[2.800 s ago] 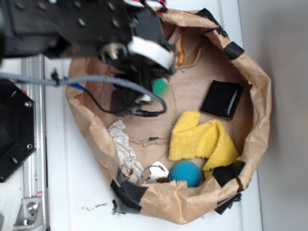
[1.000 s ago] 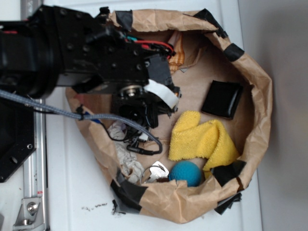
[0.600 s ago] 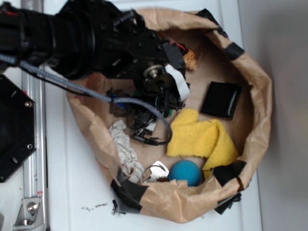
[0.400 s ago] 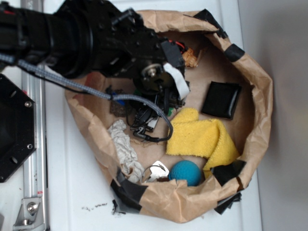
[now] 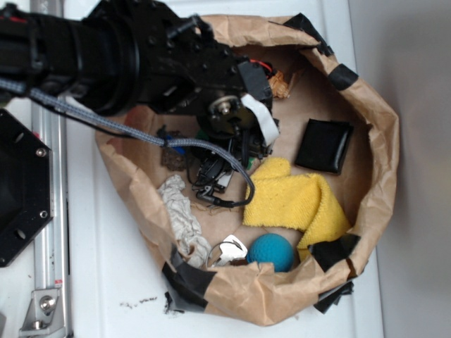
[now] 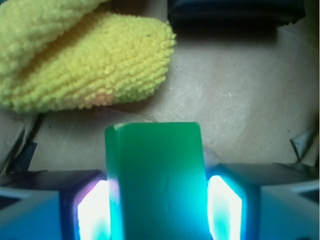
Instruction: Grab the green block.
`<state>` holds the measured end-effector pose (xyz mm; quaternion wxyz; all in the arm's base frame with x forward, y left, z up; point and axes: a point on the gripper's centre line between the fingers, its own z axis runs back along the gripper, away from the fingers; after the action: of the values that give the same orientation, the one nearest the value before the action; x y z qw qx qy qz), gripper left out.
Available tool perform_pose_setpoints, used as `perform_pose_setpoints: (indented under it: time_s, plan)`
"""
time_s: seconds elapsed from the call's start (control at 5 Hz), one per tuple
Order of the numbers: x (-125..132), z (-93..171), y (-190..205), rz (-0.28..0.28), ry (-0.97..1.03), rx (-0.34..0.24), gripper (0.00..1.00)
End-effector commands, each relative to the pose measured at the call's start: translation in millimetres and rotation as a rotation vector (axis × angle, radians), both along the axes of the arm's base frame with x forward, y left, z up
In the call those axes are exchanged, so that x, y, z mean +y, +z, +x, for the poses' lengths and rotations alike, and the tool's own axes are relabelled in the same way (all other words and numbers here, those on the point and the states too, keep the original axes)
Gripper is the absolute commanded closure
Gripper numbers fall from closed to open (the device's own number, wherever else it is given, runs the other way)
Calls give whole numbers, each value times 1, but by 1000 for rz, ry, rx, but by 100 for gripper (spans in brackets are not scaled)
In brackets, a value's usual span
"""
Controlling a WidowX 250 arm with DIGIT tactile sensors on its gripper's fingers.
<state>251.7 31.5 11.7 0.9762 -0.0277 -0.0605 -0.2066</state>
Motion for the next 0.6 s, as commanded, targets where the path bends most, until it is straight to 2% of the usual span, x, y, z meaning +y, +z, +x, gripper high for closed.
perform_pose_setpoints:
  time_s: [0.0, 0.2, 0.4]
  plan:
    - [-8, -10, 23, 53, 39, -24, 100]
    - [-7, -1, 73, 9, 156, -102, 100]
    - [-3, 8, 124, -9, 322, -128, 100]
